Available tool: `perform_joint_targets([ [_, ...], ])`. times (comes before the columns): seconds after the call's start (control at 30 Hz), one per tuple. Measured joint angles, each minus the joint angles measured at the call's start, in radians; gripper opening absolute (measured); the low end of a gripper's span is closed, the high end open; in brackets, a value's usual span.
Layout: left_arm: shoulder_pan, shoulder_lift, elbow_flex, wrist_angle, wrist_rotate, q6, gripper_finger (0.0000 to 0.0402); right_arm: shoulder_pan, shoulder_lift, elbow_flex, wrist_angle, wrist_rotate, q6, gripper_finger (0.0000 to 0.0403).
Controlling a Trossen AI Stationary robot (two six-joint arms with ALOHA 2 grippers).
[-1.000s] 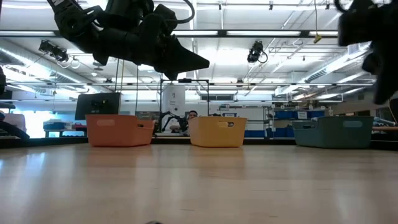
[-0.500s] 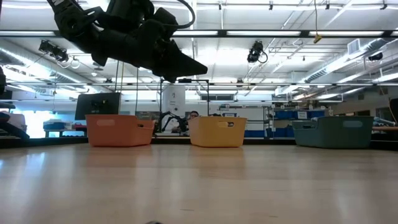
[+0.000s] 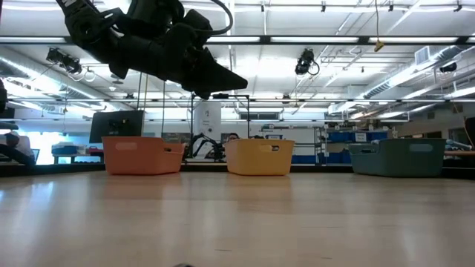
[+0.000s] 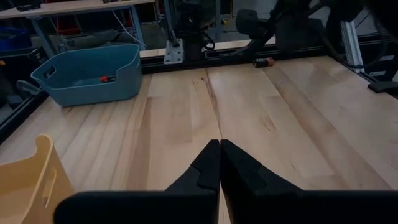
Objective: Sort batteries
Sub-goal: Put the black battery into the yellow bin
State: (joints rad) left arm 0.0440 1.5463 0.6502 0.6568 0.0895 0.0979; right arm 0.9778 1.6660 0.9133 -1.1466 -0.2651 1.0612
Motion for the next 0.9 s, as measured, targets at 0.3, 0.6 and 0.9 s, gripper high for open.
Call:
perform_joint_targets([
  [0.3,0.000,0.000,0.000,-0.037,0.000,0.001,0.0016,0.007,-0.001,-0.079,0.131,0.012,-0.096,0.0304],
  [0.6,0.000,0.000,0.000,-0.049,-0.001,-0.003,0.0016,0.006,-0.008,-0.104,0.176,0.018,-0.118,0.0300],
  [0.9,0.000,0.000,0.000,-0.049,-0.004,-0.004,0.0016,-0.008,-0.013,-0.107,0.192,0.009,-0.076,0.0246],
])
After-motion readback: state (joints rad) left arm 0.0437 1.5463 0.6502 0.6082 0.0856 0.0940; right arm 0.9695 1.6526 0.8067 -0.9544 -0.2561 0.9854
